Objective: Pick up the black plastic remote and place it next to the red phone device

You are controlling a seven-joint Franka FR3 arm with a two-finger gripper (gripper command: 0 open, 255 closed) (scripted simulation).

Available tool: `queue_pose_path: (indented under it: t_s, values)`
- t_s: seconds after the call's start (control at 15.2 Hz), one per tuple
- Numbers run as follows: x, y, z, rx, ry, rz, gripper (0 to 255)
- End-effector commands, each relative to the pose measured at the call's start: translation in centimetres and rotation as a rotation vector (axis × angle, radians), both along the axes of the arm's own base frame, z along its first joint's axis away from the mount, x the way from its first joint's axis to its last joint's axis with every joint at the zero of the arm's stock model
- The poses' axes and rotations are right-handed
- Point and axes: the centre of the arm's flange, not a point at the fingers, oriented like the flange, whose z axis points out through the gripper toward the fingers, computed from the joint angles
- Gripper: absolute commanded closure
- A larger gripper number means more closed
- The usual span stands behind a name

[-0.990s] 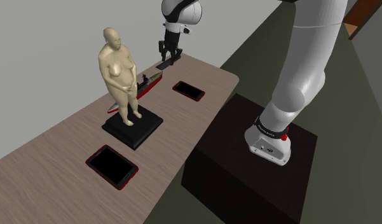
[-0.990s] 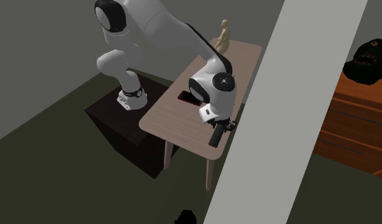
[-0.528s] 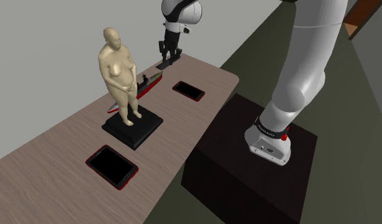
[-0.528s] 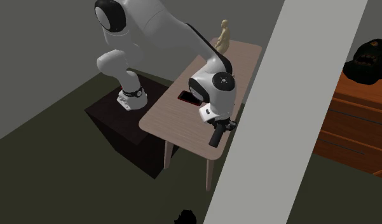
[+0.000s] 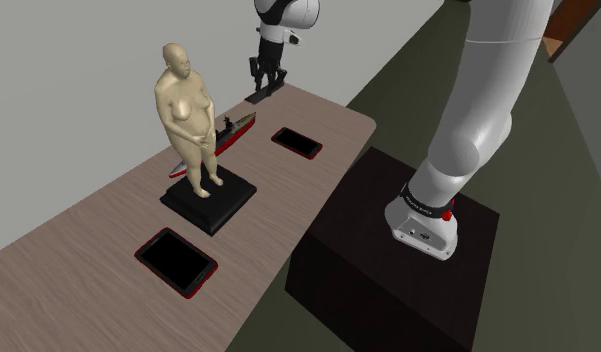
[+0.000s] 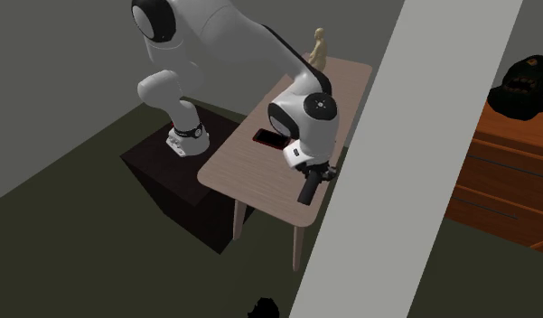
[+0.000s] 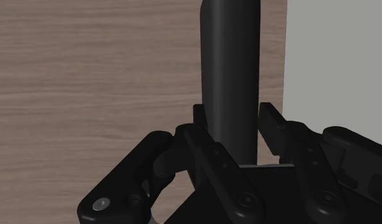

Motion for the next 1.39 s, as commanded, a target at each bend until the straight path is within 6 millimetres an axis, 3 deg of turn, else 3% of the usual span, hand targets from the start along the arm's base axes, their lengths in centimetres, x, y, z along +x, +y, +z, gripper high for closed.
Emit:
queue_pose_path:
  t_s: [0.0,0.59,1.32]
  values:
    - [0.0,0.0,1.2,0.000,0.000,0.000,255]
    - [0.0,0.0,5.8,0.000,0.000,0.000,255]
    - [-7.0,12.8,5.9,0.000,0.000,0.000,255]
